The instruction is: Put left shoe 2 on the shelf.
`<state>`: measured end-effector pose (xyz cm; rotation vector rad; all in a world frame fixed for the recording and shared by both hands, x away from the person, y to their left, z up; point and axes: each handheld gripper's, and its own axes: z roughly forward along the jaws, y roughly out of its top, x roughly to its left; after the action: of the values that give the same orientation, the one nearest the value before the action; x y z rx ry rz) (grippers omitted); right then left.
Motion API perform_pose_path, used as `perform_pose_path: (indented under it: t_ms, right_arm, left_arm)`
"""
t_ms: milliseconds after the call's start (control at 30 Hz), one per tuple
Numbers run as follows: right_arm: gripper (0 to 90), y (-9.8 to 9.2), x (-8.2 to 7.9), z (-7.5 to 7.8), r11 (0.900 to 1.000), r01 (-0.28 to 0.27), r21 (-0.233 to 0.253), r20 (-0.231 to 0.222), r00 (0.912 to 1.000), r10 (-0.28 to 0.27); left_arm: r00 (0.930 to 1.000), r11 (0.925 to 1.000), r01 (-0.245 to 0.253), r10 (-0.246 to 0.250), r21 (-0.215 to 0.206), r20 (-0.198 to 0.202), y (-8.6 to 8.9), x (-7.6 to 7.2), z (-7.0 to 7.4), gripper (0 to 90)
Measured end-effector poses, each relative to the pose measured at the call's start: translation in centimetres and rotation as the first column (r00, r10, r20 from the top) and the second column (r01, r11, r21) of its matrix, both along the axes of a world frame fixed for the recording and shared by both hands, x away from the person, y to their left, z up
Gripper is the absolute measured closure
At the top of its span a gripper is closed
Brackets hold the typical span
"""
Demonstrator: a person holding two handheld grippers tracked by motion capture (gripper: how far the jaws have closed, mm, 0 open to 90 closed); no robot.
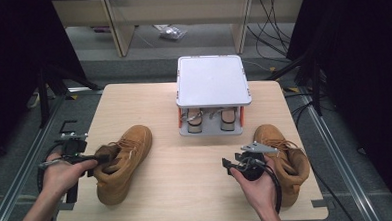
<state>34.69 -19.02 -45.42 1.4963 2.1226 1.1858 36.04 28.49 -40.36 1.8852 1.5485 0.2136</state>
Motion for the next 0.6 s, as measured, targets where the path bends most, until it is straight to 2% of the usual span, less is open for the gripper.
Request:
perform_pose_path:
  t_ms: [100,133,167,200,300,367,400,467,533,567,600]
  right_arm:
    - [45.8,-0.1,0.0,0.1,1.0,0.009,-0.012,-0.003,1.0,-0.009]
    - [45.9,-0.1,0.0,0.0,1.0,0.014,-0.001,0.006,0.9999,-0.014]
    - [45.9,-0.2,-0.1,0.2,1.0,0.019,-0.019,0.003,0.9998,-0.019]
    - [45.9,-0.2,0.0,0.0,1.0,0.006,-0.006,0.011,0.9999,-0.006]
    - [46.0,-0.2,0.0,0.1,1.0,0.01,-0.013,0.016,0.9998,-0.01]
    - [46.0,-0.2,0.0,0.1,1.0,0.005,-0.002,0.012,0.9999,-0.005]
    - [46.0,-0.2,-0.1,0.2,1.0,0.01,-0.018,0.017,0.9998,-0.01]
    - [46.1,-0.2,-0.1,0.2,1.0,0.015,-0.025,0.013,0.9998,-0.015]
    - [46.1,0.0,-0.1,0.1,1.0,0.007,-0.003,0.006,1.0,-0.007]
    - [46.0,0.1,-0.2,0.2,1.0,0.029,0.005,-0.015,0.9995,-0.029]
    - [46.1,0.1,-0.2,0.1,1.0,0.021,0.003,-0.007,0.9998,-0.021]
  left_arm:
    - [0.9999,0.9993,-0.003,0.003,-0.037,0.009,0.0,0.3,0.2,83.7]
    - [0.9998,0.9986,-0.012,0.012,-0.052,0.018,-0.1,0.3,0.3,83.7]
    - [0.9999,0.9982,-0.005,0.006,-0.06,0.012,-0.1,0.4,0.4,83.7]
    - [0.9998,0.9977,-0.006,0.007,-0.068,0.018,-0.1,0.5,0.6,83.7]
    - [0.9987,0.9953,-0.019,0.024,-0.095,0.044,-0.2,0.7,1.1,83.7]
    - [0.998,0.9951,-0.02,0.026,-0.097,0.058,-0.3,0.8,1.5,83.7]
    - [0.9967,0.9946,-0.026,0.033,-0.1,0.073,-0.4,0.9,1.6,83.6]
    - [0.9969,0.9944,-0.018,0.026,-0.104,0.074,-0.4,1.1,1.9,83.7]
    - [0.9954,0.9907,-0.037,0.048,-0.131,0.083,-0.6,1.3,2.1,83.7]
    - [0.9951,0.9899,-0.04,0.052,-0.136,0.084,-0.6,1.5,2.2,83.7]
    - [0.9948,0.9884,-0.041,0.054,-0.146,0.086,-0.6,1.6,2.3,83.7]
